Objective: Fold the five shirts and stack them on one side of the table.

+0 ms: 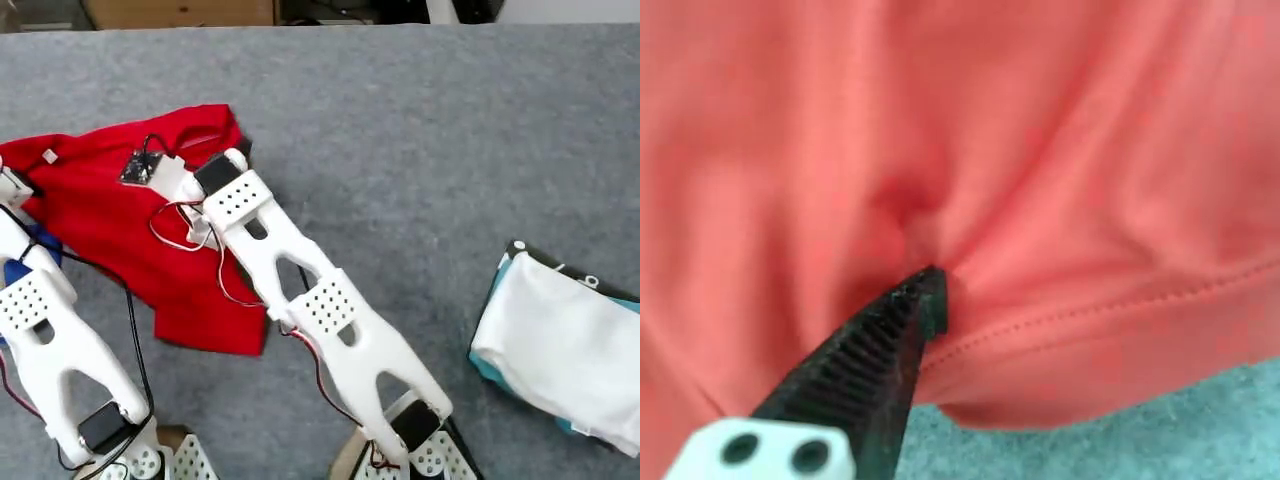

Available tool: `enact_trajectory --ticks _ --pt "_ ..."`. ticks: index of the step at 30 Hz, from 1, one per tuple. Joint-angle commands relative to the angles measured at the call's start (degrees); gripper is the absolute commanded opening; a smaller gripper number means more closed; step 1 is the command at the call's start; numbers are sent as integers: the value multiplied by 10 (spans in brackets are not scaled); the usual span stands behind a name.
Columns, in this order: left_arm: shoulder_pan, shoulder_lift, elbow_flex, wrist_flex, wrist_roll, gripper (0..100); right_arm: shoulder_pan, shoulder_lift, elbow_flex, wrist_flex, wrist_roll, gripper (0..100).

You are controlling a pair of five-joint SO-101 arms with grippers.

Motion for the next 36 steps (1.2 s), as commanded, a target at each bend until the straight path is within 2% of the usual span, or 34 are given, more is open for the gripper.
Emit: enact_trajectory --ticks 1,4,6,10,13,18,22,28,36 --pt "-3 -9 -25 -8 4 250 15 -1 -23 10 -4 346" --pt "-3 -8 -25 -8 4 250 29 -10 -29 23 -5 129" --pt "-3 -8 -25 -8 4 250 41 -18 -38 49 -9 62" --pt "-3 -7 -25 -8 3 250 63 -32 -58 105 -5 44" --pt "-2 -7 -25 -8 1 250 93 -54 -64 105 -9 5" --pt "-3 -6 -25 -9 1 250 127 -126 -14 106 -9 4" --pt "-3 -6 -25 -9 0 250 145 -225 149 106 2 4" --pt "-4 -6 -25 -9 0 250 161 -415 487 98 88 4" --pt "-4 -7 -25 -6 0 253 208 -698 855 11 144 4"
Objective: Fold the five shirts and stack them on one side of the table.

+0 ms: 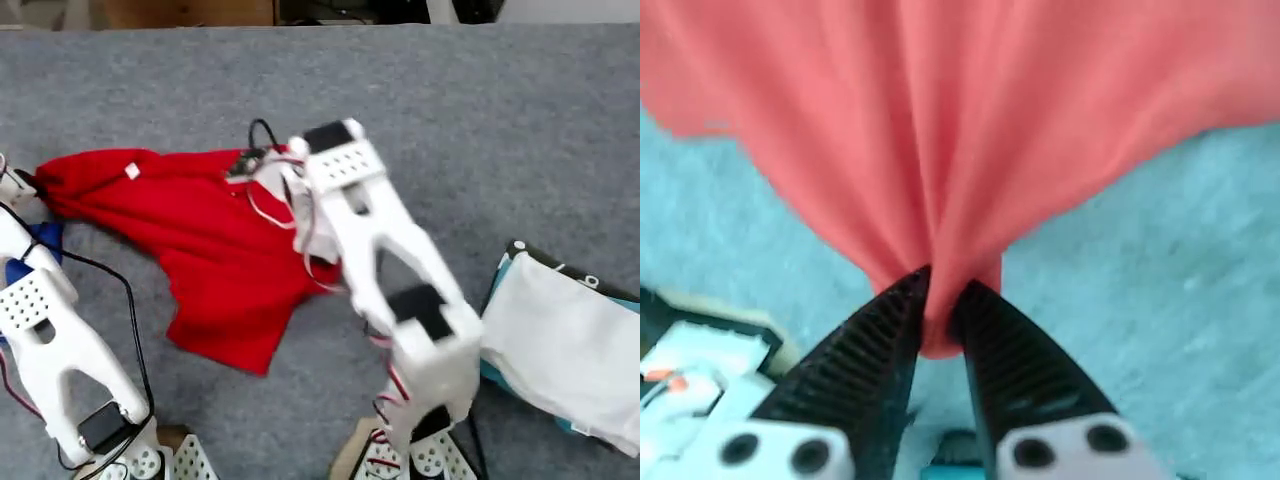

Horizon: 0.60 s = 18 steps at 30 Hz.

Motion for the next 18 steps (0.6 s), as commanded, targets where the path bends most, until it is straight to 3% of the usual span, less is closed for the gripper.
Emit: enact_trajectory --ticks 1,6,13,18 --pt "-4 -10 -25 -5 0 253 33 -163 158 -35 21 5" --pt "5 -12 -25 9 -39 250 66 -282 300 -112 18 44" --pt "31 -28 -19 73 -106 253 71 -329 313 -135 13 422" --pt "36 -74 -16 75 -187 253 71 -332 297 -135 12 540"
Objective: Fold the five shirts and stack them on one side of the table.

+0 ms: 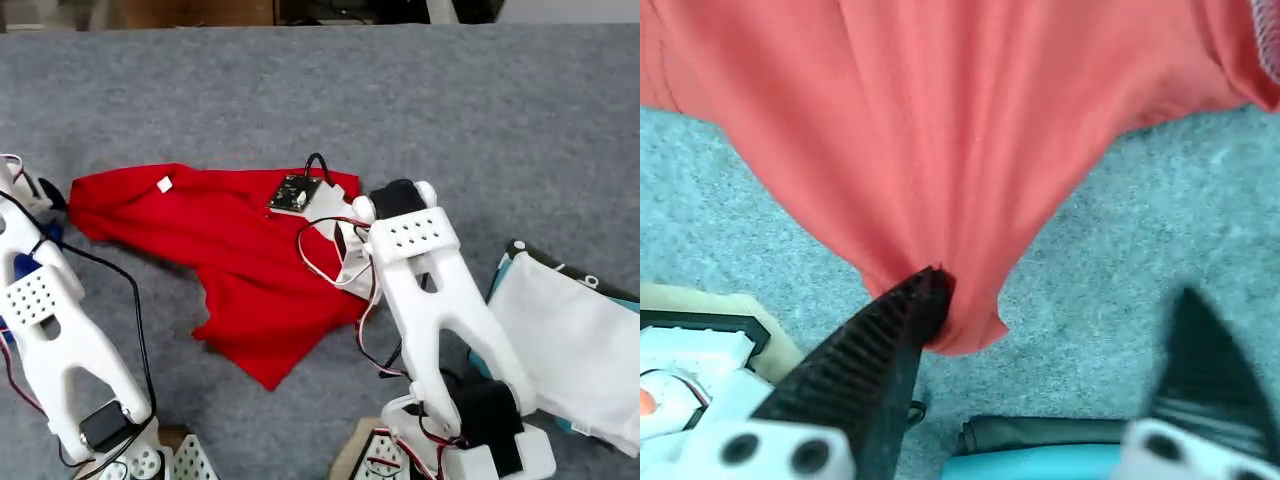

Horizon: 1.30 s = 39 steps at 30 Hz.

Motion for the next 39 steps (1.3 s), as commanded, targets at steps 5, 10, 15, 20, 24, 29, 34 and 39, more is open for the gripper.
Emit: enact_trajectory --ticks 5,10,15,20,24,29,34,39 --pt "4 -185 130 11 -52 253 14 -30 -73 48 -6 542" --pt "38 -396 454 9 -70 250 16 -30 -131 91 -4 542" --pt "82 -640 768 -55 -65 250 16 -31 -154 120 -2 542" --pt "105 -841 1004 -207 -55 254 55 -61 -128 140 18 542" --pt "141 -868 1085 -273 31 254 97 -95 -80 98 25 542" --pt "158 -815 1093 -328 194 250 101 -118 0 -7 3 542" --pt "135 -777 1050 -333 300 250 101 -118 96 -210 -98 542" --pt "136 -771 1004 -338 313 250 100 -117 225 -456 -178 541"
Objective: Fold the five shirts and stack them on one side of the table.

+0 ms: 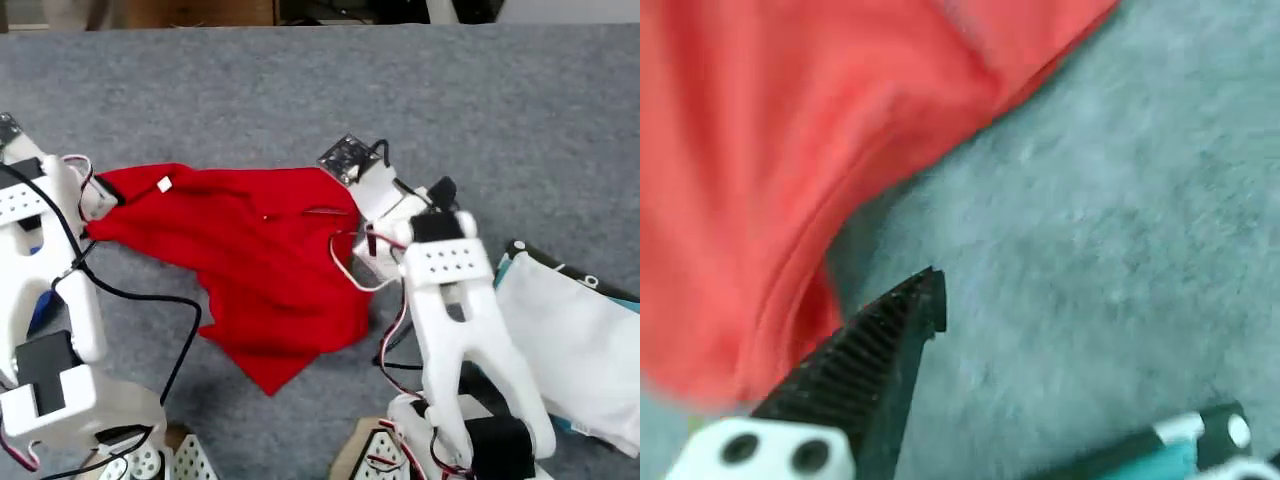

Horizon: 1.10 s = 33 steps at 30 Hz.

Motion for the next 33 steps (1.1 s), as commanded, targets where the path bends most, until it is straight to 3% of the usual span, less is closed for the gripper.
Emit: enact_trajectory --ticks 1,7,14,20,33 --pt "-6 0 -52 -18 27 250 11 -21 78 -191 -54 541" --pt "2 0 -52 -36 95 250 6 -21 158 -314 -86 541" --pt "24 1 -54 -40 114 250 2 -21 158 -315 -83 541" --pt "53 23 -18 -128 178 250 2 -21 158 -315 -82 541" --pt "40 166 -94 -129 183 249 1 -20 158 -315 -82 541"
